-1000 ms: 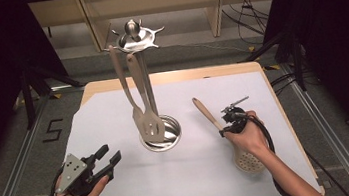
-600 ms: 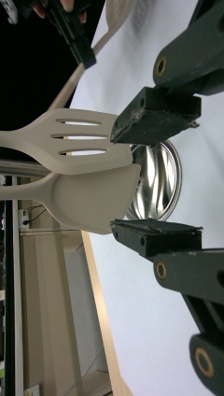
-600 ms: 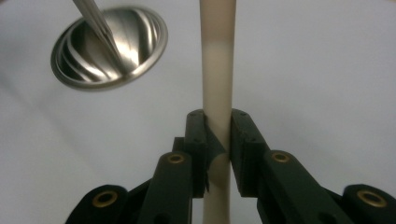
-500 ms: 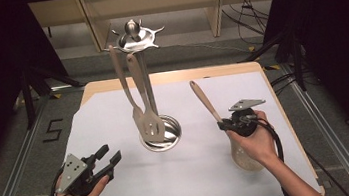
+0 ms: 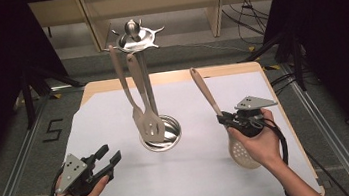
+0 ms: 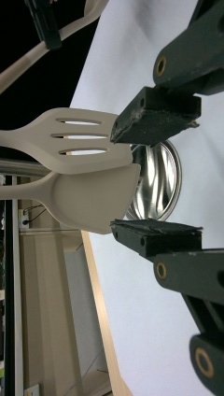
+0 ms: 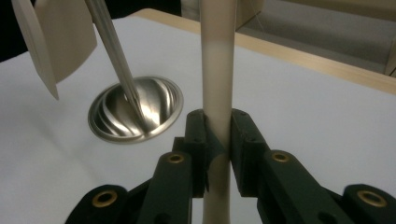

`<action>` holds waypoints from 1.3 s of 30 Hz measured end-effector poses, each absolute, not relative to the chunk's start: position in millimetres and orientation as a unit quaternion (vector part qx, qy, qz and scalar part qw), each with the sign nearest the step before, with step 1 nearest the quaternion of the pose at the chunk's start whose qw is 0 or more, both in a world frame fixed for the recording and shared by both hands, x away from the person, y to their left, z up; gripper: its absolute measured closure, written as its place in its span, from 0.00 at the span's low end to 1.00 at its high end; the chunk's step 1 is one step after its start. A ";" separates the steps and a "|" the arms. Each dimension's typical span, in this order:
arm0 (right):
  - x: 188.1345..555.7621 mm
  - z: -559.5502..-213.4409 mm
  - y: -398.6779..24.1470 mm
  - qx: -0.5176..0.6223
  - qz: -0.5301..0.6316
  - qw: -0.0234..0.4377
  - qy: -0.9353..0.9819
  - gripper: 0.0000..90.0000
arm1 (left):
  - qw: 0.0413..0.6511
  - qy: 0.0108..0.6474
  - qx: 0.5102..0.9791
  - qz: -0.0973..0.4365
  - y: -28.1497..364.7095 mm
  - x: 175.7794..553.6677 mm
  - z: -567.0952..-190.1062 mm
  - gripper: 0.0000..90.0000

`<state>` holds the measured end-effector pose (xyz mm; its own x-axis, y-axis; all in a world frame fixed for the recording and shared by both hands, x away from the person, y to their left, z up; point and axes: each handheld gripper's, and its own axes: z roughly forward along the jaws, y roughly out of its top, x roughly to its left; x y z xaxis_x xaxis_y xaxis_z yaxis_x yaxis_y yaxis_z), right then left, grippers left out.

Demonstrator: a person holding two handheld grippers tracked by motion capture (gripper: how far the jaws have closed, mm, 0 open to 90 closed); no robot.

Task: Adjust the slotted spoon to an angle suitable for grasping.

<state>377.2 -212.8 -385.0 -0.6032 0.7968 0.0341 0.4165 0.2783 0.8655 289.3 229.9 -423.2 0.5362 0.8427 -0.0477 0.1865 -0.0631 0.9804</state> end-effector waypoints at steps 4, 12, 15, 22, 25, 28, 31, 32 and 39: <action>371.1 -378.0 -209.0 0.390 0.472 0.212 0.762 0.88 | 0.566 0.385 0.669 0.290 230.0 289.0 -423.1 0.56; 364.4 -366.7 -202.4 0.376 0.491 0.221 0.754 0.88 | 0.566 0.384 0.669 0.290 229.5 288.3 -423.0 0.56; 363.5 -363.3 -200.9 0.363 0.497 0.225 0.755 0.88 | 0.566 0.384 0.669 0.290 229.7 288.6 -423.2 0.56; 360.1 -356.4 -197.0 0.343 0.506 0.236 0.756 0.88 | 0.566 0.384 0.670 0.289 229.6 288.8 -423.6 0.56; 357.9 -354.3 -194.1 0.354 0.514 0.231 0.747 0.88 | 0.567 0.385 0.668 0.289 229.8 288.8 -423.5 0.55; 356.6 -351.0 -193.7 0.351 0.516 0.230 0.747 0.88 | 0.573 0.383 0.665 0.287 229.4 291.2 -424.2 0.55; 355.3 -347.4 -192.3 0.346 0.520 0.234 0.745 0.88 | 0.567 0.385 0.669 0.289 228.8 291.1 -423.1 0.55; 354.8 -346.2 -192.5 0.342 0.521 0.226 0.748 0.88 | 0.566 0.386 0.669 0.289 228.6 291.1 -422.9 0.55; 352.6 -340.0 -189.0 0.329 0.527 0.236 0.747 0.88 | 0.567 0.386 0.668 0.289 228.9 289.9 -423.5 0.55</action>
<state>352.6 -189.0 -340.0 -0.6727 0.7399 -0.0052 0.2430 0.2276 0.9430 289.9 228.9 -423.5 0.5347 0.8435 -0.0517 0.1875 -0.0587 0.9805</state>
